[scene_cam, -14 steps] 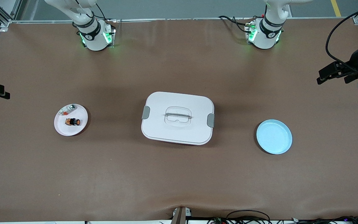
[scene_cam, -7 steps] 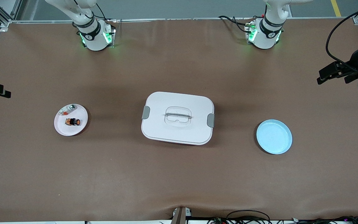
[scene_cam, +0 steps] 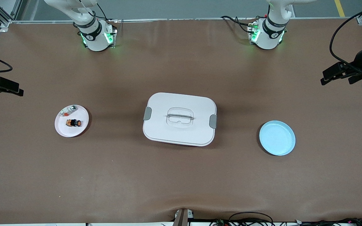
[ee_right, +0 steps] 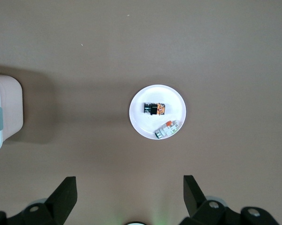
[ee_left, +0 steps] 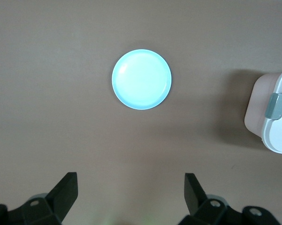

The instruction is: Transfer orange switch to right arm and place

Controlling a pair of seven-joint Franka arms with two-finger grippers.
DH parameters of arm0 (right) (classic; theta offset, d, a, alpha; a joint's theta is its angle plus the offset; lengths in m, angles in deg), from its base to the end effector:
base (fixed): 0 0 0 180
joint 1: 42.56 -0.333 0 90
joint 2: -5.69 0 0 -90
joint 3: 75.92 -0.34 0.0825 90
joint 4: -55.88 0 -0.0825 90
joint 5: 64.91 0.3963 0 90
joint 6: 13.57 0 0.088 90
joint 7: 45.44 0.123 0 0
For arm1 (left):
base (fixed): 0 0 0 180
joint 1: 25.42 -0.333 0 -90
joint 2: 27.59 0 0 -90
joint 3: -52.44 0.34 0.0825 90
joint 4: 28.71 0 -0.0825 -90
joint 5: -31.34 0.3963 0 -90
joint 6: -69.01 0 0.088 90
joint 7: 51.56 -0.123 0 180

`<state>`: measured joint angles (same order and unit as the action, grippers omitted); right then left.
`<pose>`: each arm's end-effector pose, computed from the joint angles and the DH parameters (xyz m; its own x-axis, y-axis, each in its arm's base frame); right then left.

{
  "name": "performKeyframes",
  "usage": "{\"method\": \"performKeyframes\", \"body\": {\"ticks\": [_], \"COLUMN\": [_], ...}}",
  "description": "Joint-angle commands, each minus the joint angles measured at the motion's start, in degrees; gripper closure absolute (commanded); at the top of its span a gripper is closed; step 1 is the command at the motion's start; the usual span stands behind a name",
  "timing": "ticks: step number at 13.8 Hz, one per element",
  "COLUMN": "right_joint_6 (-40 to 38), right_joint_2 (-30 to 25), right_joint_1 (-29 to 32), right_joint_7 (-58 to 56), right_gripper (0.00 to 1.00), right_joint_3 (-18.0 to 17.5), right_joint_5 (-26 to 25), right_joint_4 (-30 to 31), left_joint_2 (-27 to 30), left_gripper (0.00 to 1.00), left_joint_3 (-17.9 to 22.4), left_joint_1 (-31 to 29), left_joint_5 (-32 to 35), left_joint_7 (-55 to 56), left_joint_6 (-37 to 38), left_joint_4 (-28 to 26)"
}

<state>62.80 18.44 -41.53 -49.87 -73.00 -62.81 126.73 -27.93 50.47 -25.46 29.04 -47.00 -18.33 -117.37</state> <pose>0.6110 -0.0328 0.6397 0.9922 0.0173 -0.1232 0.0132 -0.9993 -0.0348 0.5632 -0.0240 0.6365 0.9985 0.0440 -0.0320 0.0452 -0.9983 0.0379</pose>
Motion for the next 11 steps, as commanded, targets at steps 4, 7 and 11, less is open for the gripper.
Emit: {"method": "performKeyframes", "body": {"ticks": [4,7,11], "right_joint_6": [6.8,11.1,10.7], "right_joint_2": [-8.3,-12.0,-11.8], "right_joint_1": [-0.4,-0.8,-1.2], "right_joint_7": [0.7,1.4,6.5], "right_gripper": [0.00,0.00,0.00], "right_joint_3": [-0.3,-0.3,-0.3], "right_joint_5": [-0.4,-0.3,-0.1], "right_joint_4": [12.1,17.6,17.6], "left_joint_2": [0.5,0.5,0.4], "left_gripper": [0.00,0.00,0.00], "left_joint_3": [-0.1,-0.1,0.0], "left_joint_1": [-0.2,-0.3,-0.4], "left_joint_5": [0.2,0.2,0.2], "left_joint_7": [0.2,0.0,-0.3], "left_joint_6": [0.0,0.0,-0.1], "left_joint_4": [0.2,0.2,0.2]}}
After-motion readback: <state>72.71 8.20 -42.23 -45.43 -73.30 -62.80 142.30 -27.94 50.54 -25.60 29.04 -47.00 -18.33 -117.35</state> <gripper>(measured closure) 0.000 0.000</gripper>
